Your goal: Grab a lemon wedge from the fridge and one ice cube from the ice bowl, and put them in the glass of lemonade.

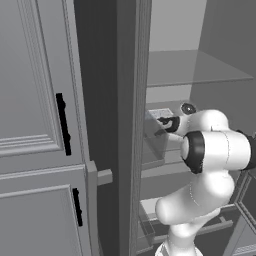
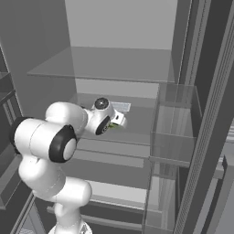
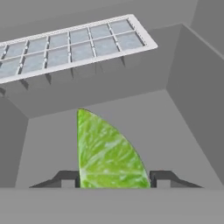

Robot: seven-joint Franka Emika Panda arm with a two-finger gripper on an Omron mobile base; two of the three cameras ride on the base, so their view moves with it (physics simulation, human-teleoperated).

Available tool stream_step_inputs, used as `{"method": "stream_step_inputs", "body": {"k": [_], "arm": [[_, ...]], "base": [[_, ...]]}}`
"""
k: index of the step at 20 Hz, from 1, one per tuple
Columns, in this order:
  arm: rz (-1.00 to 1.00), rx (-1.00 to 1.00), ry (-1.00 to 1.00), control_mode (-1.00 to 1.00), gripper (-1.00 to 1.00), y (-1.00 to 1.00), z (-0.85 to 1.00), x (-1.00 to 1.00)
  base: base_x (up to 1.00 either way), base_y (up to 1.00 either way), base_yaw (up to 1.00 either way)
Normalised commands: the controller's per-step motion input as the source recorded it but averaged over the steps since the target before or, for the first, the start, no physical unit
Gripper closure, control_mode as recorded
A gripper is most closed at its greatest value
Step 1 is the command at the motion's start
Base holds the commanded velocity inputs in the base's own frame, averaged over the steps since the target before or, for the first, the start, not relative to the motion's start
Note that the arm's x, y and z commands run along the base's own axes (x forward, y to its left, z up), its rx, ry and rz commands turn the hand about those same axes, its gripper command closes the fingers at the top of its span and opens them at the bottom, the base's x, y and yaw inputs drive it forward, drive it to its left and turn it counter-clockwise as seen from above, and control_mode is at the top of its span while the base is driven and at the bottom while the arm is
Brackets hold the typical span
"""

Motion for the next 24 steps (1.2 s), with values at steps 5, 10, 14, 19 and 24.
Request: {"method": "stream_step_inputs", "body": {"k": [5,10,14,19,24], "arm": [[-0.04,0.01,-0.28,-1.00,1.00,0.00,0.37,-1.00],[-0.17,0.12,0.03,-1.00,1.00,-0.01,0.89,-1.00],[-0.22,0.16,0.20,-1.00,1.00,-0.06,1.00,-1.00],[-0.18,0.16,0.33,-1.00,1.00,-0.21,1.00,-1.00],[-0.11,0.13,0.24,-1.00,1.00,-0.18,0.98,-1.00]], "base": [[0.00,0.00,0.00],[0.00,0.00,0.00],[0.00,0.00,0.00],[0.00,0.00,0.00],[0.00,0.00,0.00]]}}
